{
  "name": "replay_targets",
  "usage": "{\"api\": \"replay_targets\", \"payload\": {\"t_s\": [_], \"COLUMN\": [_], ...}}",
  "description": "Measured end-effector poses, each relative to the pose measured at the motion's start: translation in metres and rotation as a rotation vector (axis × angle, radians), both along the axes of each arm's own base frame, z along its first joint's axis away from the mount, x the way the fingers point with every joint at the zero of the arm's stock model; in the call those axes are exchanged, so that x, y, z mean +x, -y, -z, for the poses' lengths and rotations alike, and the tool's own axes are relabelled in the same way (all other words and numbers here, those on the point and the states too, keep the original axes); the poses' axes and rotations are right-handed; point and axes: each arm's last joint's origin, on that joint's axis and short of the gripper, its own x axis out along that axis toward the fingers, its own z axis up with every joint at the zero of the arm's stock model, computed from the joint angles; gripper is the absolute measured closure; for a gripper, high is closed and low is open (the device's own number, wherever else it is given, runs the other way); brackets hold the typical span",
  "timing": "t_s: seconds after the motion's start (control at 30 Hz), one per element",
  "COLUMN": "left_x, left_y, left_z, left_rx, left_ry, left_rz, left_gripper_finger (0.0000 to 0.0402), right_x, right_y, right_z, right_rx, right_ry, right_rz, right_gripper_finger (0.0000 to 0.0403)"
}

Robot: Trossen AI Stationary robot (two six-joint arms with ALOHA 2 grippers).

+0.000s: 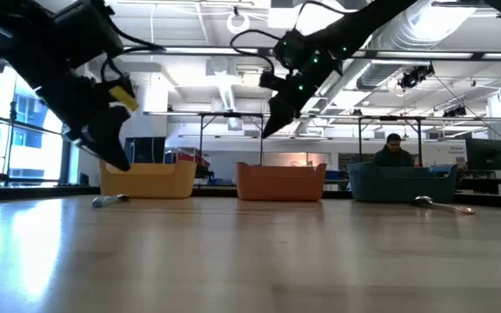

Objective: Sort silverware by color (type)
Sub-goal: Put the blue spoon into the blue bin

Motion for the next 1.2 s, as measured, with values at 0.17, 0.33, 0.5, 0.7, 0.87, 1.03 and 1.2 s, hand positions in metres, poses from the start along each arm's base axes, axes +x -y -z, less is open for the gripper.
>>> {"api": "replay_targets", "payload": {"t_s": [0.17, 0.33, 0.5, 0.7, 0.87, 1.03, 1.2], "left_x": [-0.010, -0.006, -0.003, -0.006, 0.002, 0.010, 0.014], "left_y": [0.007, 0.006, -0.005, -0.029, -0.040, -0.048, -0.053], "left_z": [0.007, 0.011, 0.018, 0.026, 0.031, 0.038, 0.046], "left_rx": [-0.020, -0.026, -0.123, -0.123, -0.164, -0.185, -0.157], "left_ry": [-0.027, -0.003, 0.013, -0.027, -0.020, -0.025, -0.071], "left_rz": [-0.122, -0.161, -0.275, -0.420, -0.386, -0.340, -0.296], "left_gripper_finger": [0.0320, 0.0255, 0.0221, 0.0224, 0.0240, 0.0263, 0.0293], "right_x": [-0.007, -0.038, -0.068, -0.098, -0.113, -0.116, -0.116], "right_y": [-0.010, -0.033, -0.076, -0.113, -0.126, -0.129, -0.129], "right_z": [0.002, 0.025, 0.024, 0.000, -0.014, -0.017, -0.016], "right_rx": [-0.014, 0.008, -0.085, -0.195, -0.222, -0.219, -0.214], "right_ry": [0.168, 0.358, 0.458, 0.564, 0.630, 0.629, 0.623], "right_rz": [-0.059, -0.108, -0.113, -0.124, -0.146, -0.152, -0.150], "right_gripper_finger": [0.0402, 0.0402, 0.0402, 0.0403, 0.0403, 0.0403, 0.0403]}}
